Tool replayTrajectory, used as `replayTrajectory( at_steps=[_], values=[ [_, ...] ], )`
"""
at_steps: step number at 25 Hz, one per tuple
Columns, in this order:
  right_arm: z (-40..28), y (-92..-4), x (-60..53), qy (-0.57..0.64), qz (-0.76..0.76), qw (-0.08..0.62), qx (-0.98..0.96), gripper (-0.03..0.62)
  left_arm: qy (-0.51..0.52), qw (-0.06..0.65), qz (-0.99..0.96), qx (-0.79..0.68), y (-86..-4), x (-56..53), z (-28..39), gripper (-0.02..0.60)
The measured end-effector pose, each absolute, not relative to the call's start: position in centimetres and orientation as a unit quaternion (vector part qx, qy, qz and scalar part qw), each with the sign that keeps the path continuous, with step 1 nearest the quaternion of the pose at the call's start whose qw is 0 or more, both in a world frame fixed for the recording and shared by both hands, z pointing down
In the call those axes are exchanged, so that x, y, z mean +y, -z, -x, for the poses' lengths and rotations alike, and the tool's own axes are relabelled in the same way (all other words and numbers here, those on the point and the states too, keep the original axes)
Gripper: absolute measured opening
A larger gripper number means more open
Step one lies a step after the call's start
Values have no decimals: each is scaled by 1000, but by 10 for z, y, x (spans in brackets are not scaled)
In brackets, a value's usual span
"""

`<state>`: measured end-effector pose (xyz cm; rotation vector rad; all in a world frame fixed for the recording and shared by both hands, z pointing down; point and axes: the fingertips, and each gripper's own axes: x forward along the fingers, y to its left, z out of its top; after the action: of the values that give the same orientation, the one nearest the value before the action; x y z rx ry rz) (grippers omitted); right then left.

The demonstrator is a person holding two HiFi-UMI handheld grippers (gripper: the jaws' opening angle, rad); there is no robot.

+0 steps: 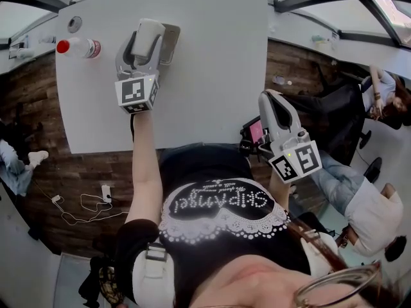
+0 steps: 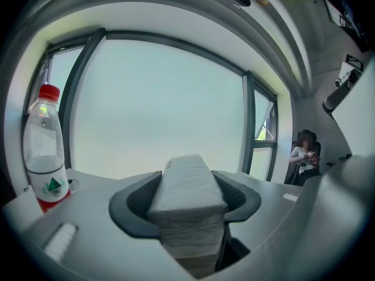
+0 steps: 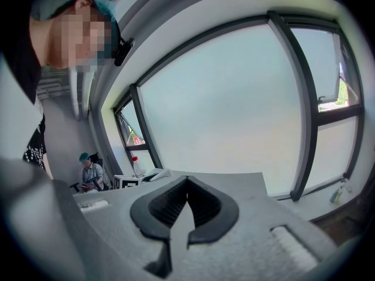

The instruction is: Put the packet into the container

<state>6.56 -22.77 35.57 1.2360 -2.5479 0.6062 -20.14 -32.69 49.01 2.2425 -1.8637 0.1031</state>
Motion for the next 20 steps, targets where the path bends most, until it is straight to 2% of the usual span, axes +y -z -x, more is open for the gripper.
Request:
replayTrajectory(
  at_steps=[9,20],
  values=[
    [-62,-356,-228,-211,-421,122,-874,2,-49,108,-763,-635,-497,-329,202,270],
    [-59,-357,-228,-212,-418,123,-875,2,-131,58,-768,-624,-508,-328,189,271]
  ],
)
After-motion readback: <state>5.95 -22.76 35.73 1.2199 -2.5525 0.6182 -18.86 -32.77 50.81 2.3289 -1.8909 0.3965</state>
